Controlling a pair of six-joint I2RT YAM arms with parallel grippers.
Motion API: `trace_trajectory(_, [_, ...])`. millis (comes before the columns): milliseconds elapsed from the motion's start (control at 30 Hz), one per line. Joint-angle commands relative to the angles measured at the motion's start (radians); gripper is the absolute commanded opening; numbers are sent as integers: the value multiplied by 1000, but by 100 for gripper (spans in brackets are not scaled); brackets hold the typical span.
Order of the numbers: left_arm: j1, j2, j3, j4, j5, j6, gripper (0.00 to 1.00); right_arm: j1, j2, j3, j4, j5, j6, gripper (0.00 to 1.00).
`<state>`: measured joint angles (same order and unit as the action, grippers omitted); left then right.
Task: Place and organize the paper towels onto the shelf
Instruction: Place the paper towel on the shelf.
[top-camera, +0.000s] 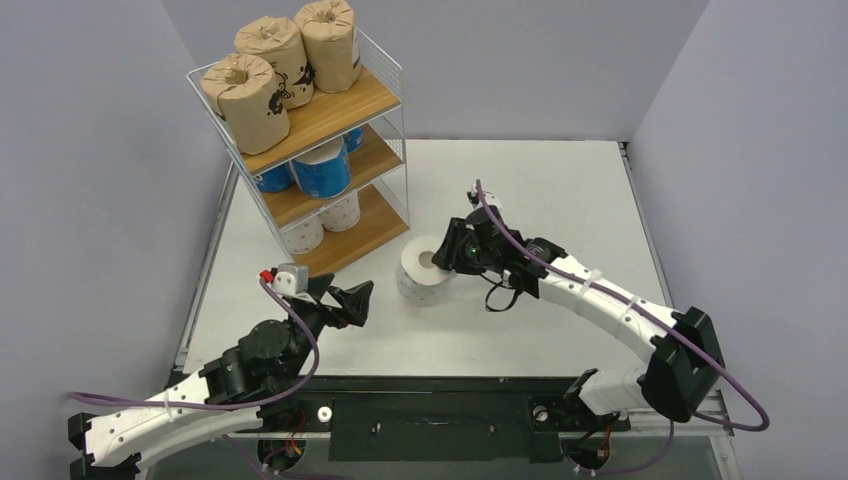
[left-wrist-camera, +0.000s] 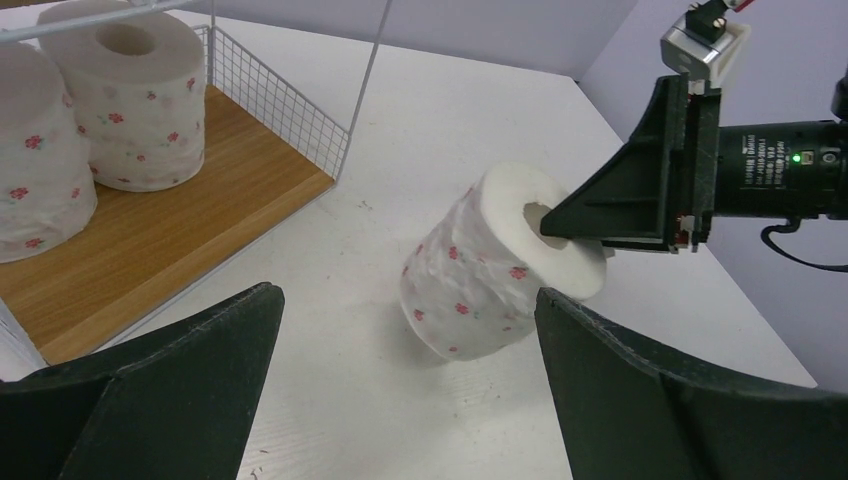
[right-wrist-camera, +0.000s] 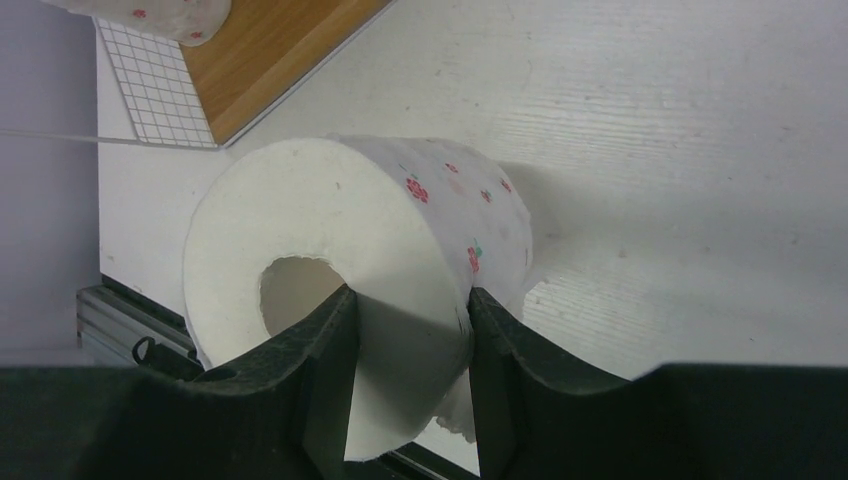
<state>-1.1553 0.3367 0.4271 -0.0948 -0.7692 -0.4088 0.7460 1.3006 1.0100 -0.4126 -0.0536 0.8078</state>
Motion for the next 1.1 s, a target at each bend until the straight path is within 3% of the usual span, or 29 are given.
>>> trace_trajectory(0, [4,-15,50,-26,-25,6,97,23,104,157,114,4,35,34])
trace_trajectory(567, [4,-129,86,-231,-37,-84,97,44,531,541,152,88,111,33])
trace_trajectory(1067, [3,-175,82,-263,-39,-96,97,35,674,633,188,188,217,31])
